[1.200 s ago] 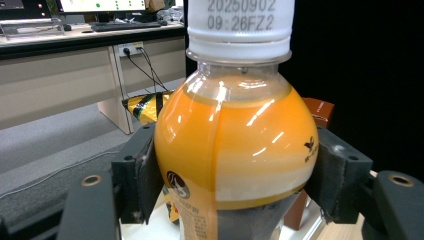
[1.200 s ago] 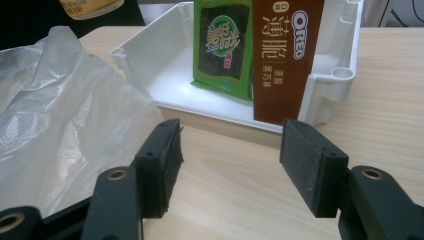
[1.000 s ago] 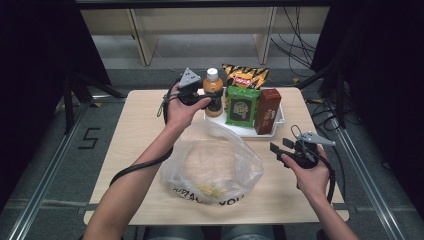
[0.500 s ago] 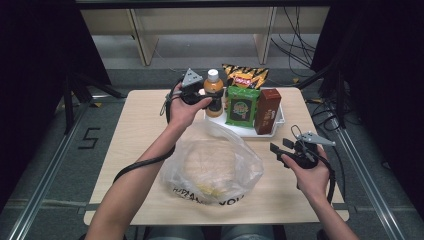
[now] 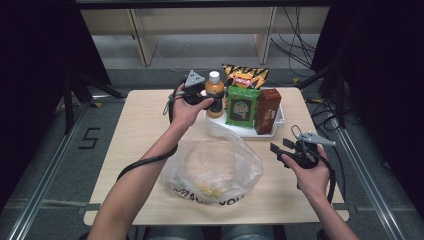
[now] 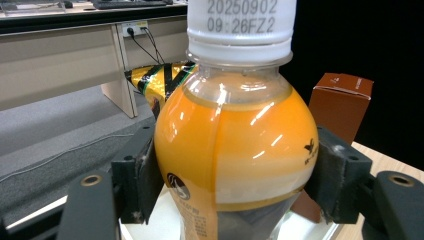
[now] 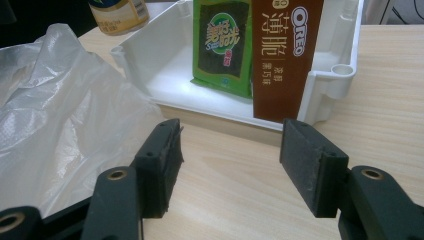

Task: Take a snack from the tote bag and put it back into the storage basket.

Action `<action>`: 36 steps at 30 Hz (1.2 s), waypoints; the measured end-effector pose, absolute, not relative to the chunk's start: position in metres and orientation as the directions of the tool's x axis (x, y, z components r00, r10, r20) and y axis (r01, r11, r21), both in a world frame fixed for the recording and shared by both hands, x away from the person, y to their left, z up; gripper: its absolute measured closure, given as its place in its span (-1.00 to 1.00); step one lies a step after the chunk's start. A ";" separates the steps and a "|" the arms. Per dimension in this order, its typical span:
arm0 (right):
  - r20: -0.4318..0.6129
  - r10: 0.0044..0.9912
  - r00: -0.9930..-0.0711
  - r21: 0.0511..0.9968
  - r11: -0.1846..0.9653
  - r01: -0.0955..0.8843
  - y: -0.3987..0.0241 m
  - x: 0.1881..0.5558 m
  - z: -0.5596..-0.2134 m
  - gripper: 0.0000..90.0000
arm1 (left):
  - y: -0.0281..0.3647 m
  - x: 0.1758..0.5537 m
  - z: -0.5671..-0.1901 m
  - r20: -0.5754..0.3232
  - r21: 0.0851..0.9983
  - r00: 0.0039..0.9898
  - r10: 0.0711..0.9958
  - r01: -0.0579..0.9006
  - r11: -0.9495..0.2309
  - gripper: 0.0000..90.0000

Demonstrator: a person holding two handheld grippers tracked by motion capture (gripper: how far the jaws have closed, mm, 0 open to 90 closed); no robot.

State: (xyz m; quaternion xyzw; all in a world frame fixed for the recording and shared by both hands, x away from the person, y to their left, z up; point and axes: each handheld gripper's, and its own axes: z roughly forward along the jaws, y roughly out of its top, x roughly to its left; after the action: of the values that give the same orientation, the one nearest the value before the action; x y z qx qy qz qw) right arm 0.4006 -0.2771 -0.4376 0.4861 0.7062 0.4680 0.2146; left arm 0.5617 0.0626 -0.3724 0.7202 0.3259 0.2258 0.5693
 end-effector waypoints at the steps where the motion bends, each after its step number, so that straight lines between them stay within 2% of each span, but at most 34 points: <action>1: 0.152 0.887 -0.436 0.870 0.090 0.486 -0.277 0.401 -0.438 -0.06 | 0.062 0.562 -0.373 -0.045 0.967 0.686 0.726 0.213 -0.142 -0.32; 5: 0.152 0.887 -0.436 0.869 0.090 0.486 -0.277 0.400 -0.438 -0.06 | 0.060 0.566 -0.376 -0.028 0.968 0.692 0.722 0.198 -0.152 -0.32; 10: 0.165 0.885 -0.436 0.866 0.081 0.493 -0.277 0.400 -0.437 -0.06 | 0.059 0.568 -0.381 -0.052 0.961 0.683 0.728 0.233 -0.150 -0.32; 36: 0.165 0.887 -0.431 0.863 0.082 0.499 -0.277 0.400 -0.439 -0.06 | 0.053 0.576 -0.395 -0.059 0.953 0.681 0.730 0.255 -0.161 -0.33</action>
State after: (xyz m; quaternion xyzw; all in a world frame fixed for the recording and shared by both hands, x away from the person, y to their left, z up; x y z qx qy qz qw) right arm 0.4001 -0.2768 -0.4385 0.4910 0.7056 0.4667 0.2078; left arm 0.5762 0.0531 -0.3951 0.7312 0.3369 0.2147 0.5530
